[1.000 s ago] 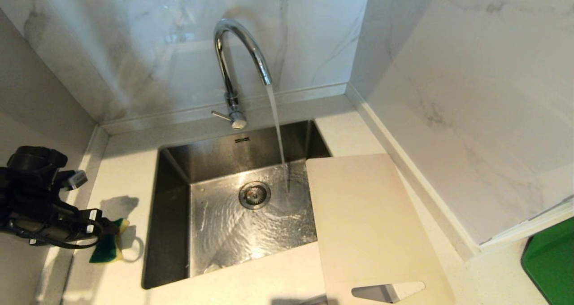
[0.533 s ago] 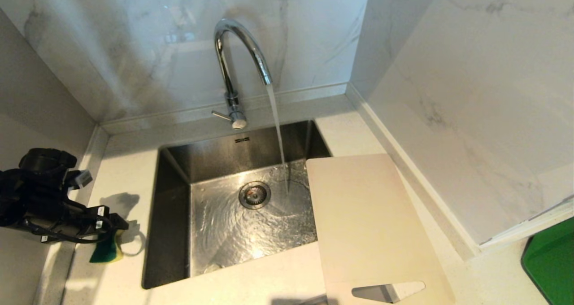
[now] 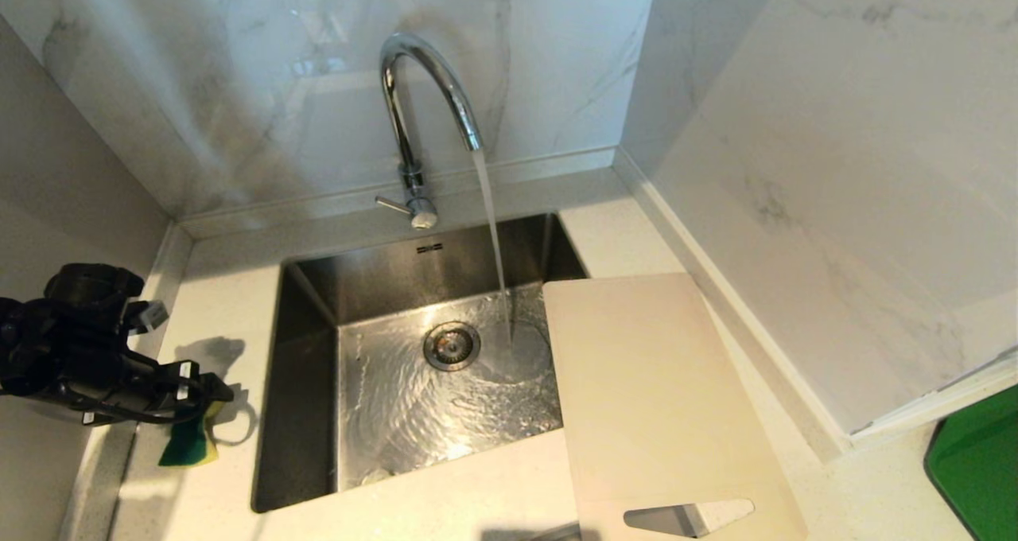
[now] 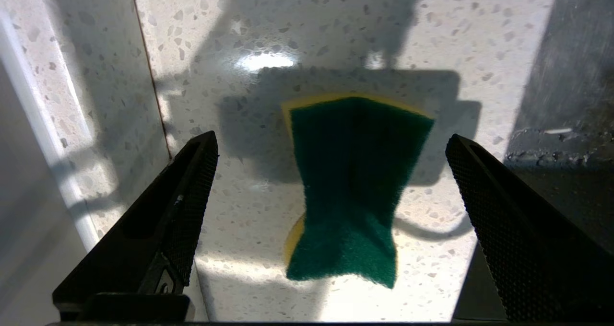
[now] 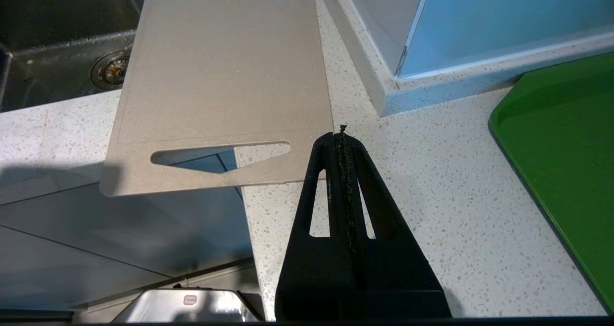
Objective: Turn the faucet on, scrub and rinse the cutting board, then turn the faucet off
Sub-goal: Pick up the cleaning cloth
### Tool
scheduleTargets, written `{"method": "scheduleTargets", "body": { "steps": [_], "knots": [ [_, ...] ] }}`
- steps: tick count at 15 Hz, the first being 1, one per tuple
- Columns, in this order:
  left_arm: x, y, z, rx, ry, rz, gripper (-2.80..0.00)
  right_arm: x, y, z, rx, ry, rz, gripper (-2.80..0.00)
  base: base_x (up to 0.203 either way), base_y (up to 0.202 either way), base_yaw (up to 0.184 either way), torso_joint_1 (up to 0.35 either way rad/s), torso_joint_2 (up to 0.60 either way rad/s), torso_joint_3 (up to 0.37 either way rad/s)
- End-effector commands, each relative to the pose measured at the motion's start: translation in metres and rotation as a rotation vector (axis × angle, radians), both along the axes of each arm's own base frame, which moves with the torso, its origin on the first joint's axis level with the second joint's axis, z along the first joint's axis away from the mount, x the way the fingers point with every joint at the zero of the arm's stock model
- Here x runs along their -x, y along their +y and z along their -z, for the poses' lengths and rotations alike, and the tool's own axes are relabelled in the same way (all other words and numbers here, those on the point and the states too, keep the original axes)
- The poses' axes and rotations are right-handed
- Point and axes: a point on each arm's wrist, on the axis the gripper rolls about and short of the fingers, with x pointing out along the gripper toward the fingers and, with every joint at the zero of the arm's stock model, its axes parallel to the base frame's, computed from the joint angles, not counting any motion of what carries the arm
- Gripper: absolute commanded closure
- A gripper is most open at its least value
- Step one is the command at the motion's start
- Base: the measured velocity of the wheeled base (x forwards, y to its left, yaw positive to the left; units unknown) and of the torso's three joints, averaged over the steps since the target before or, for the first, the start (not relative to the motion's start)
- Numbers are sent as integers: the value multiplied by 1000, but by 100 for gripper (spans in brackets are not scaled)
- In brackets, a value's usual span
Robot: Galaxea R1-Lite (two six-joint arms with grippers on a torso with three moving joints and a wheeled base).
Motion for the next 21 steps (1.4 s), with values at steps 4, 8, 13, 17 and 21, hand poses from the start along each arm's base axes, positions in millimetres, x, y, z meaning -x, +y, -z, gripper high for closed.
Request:
{"method": "scheduleTargets", "body": {
  "steps": [4, 8, 13, 17, 21],
  "knots": [
    [-3, 5, 9, 19, 29, -7, -280, 0, 0, 0, -1, 0, 0, 0, 0, 0, 0, 0, 0, 0],
    [-2, 4, 10, 47, 30, 9, -280, 0, 0, 0, 0, -1, 0, 0, 0, 0, 0, 0, 0, 0],
    [-1, 5, 11, 44, 35, 0, 0, 0, 0, 0, 0, -1, 0, 0, 0, 0, 0, 0, 0, 0],
    [0, 7, 11, 49, 33, -5, 0, 0, 0, 0, 1, 0, 0, 0, 0, 0, 0, 0, 0, 0],
    [-3, 7, 4, 58, 4, -13, 0, 0, 0, 0, -1, -1, 0, 0, 0, 0, 0, 0, 0, 0]
  ]
}}
